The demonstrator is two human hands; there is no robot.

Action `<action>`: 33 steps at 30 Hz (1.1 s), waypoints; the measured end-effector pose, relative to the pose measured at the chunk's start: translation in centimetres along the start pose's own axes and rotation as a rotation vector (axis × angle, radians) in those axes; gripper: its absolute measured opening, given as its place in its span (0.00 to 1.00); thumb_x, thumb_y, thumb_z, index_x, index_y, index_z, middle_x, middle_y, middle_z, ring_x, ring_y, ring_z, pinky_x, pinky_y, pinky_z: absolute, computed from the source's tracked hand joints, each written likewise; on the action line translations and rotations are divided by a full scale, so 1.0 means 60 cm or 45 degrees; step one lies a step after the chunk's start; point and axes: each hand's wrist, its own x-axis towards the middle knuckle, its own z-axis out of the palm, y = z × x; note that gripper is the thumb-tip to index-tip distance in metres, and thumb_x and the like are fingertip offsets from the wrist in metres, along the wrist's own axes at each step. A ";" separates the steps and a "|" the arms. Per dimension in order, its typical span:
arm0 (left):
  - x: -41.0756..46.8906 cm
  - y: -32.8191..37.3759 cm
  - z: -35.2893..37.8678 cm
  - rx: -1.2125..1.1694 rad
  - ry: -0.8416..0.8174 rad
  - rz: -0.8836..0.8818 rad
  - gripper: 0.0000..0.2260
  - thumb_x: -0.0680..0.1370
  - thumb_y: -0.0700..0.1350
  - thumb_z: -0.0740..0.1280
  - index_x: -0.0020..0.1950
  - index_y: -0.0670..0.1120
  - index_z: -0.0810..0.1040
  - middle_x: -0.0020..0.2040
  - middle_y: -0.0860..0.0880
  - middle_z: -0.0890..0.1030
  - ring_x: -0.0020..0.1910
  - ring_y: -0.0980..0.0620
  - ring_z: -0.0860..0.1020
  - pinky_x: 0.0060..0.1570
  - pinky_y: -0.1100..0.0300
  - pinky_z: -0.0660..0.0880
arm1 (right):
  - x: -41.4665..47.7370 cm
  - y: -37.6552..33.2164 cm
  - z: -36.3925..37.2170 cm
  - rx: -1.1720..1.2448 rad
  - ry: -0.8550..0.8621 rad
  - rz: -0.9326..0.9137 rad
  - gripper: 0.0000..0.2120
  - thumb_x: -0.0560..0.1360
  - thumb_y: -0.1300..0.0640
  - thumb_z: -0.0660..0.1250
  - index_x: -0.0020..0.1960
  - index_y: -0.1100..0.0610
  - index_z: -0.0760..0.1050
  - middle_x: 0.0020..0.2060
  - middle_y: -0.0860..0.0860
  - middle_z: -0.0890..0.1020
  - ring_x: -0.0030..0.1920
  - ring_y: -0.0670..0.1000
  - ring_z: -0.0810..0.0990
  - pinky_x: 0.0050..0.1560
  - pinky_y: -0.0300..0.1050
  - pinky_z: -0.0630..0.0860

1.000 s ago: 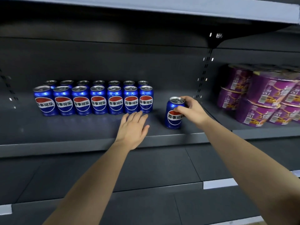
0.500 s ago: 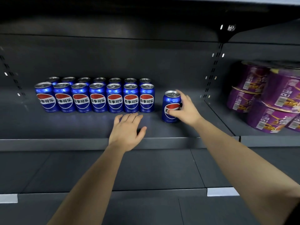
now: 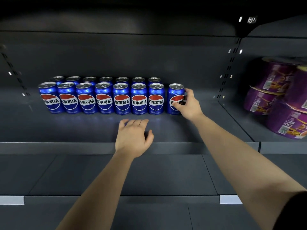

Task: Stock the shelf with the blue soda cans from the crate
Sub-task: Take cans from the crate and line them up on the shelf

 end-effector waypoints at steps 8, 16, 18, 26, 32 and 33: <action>0.001 -0.001 0.000 -0.023 0.047 -0.009 0.23 0.74 0.55 0.54 0.61 0.48 0.78 0.51 0.51 0.82 0.52 0.49 0.78 0.63 0.50 0.63 | 0.049 0.010 0.037 -0.017 0.038 0.114 0.28 0.75 0.54 0.71 0.68 0.57 0.61 0.61 0.53 0.76 0.58 0.52 0.76 0.60 0.56 0.76; 0.001 -0.002 -0.001 -0.021 0.027 -0.025 0.24 0.74 0.56 0.53 0.63 0.48 0.77 0.51 0.51 0.82 0.52 0.48 0.77 0.64 0.49 0.63 | 0.081 0.005 0.061 -0.101 0.125 0.140 0.27 0.75 0.54 0.71 0.70 0.56 0.63 0.61 0.54 0.77 0.60 0.54 0.77 0.57 0.43 0.71; 0.001 -0.002 0.000 -0.023 0.034 -0.029 0.23 0.74 0.56 0.54 0.62 0.48 0.77 0.51 0.51 0.82 0.52 0.48 0.77 0.64 0.49 0.63 | 0.085 0.005 0.065 -0.095 0.161 0.143 0.26 0.75 0.54 0.71 0.68 0.57 0.64 0.60 0.54 0.78 0.57 0.53 0.78 0.53 0.40 0.70; 0.002 -0.003 0.003 -0.025 0.061 -0.035 0.22 0.73 0.55 0.56 0.60 0.48 0.79 0.49 0.50 0.82 0.50 0.48 0.78 0.62 0.50 0.64 | 0.079 0.011 0.070 -0.096 0.228 0.180 0.16 0.75 0.53 0.71 0.53 0.56 0.65 0.47 0.50 0.76 0.47 0.51 0.76 0.49 0.42 0.71; 0.002 -0.002 0.001 0.006 0.055 -0.016 0.20 0.73 0.54 0.54 0.54 0.48 0.80 0.46 0.50 0.82 0.48 0.48 0.78 0.60 0.52 0.63 | 0.042 -0.001 0.069 -0.134 0.116 0.242 0.22 0.75 0.54 0.69 0.65 0.60 0.68 0.61 0.56 0.77 0.62 0.55 0.76 0.56 0.42 0.69; 0.002 -0.002 0.002 0.015 0.050 -0.006 0.19 0.74 0.54 0.54 0.53 0.48 0.80 0.46 0.50 0.82 0.47 0.48 0.77 0.59 0.52 0.62 | 0.030 -0.004 0.066 -0.170 0.084 0.239 0.23 0.76 0.55 0.68 0.67 0.61 0.68 0.63 0.56 0.76 0.64 0.56 0.75 0.56 0.41 0.69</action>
